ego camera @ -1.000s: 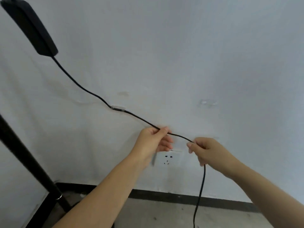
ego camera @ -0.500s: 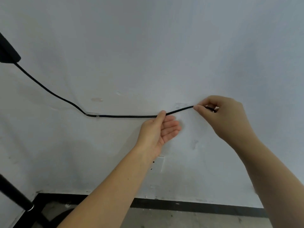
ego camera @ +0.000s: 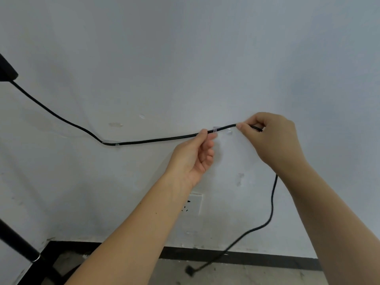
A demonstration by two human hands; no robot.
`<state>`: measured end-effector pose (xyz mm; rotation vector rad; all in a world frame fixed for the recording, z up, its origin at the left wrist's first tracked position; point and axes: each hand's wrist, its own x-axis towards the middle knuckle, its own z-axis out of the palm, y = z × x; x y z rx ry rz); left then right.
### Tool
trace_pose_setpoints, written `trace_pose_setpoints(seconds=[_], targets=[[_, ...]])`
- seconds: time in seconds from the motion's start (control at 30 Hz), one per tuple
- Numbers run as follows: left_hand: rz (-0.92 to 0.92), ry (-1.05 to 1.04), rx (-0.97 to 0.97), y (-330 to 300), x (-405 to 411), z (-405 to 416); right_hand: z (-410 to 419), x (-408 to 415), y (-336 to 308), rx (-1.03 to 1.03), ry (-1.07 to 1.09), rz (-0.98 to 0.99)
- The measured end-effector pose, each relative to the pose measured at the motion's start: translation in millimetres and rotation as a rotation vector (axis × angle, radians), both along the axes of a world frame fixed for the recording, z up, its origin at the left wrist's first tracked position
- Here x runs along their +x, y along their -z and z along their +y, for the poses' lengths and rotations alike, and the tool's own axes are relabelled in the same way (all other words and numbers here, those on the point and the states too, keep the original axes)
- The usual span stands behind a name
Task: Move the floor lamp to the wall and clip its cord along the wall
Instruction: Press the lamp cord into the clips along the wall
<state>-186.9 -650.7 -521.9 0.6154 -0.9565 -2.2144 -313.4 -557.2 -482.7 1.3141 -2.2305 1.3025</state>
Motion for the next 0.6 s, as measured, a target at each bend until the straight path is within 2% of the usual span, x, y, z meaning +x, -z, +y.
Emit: trace_pose_setpoints(seconds=[0.23, 0.33, 0.5, 0.6], targets=[[0.018, 0.01, -0.031, 3, 1, 1, 5, -8, 14, -0.045, 0.006, -0.095], [0.052, -0.002, -0.12, 4, 3, 0, 10, -11, 28, -0.066, -0.026, -0.23], [-0.001, -0.064, -0.341, 4, 5, 2, 12, 7, 68, -0.071, -0.212, -0.594], [-0.066, -0.097, -0.457, 13, 2, 9, 15, 20, 97, -0.085, -0.211, -0.669]])
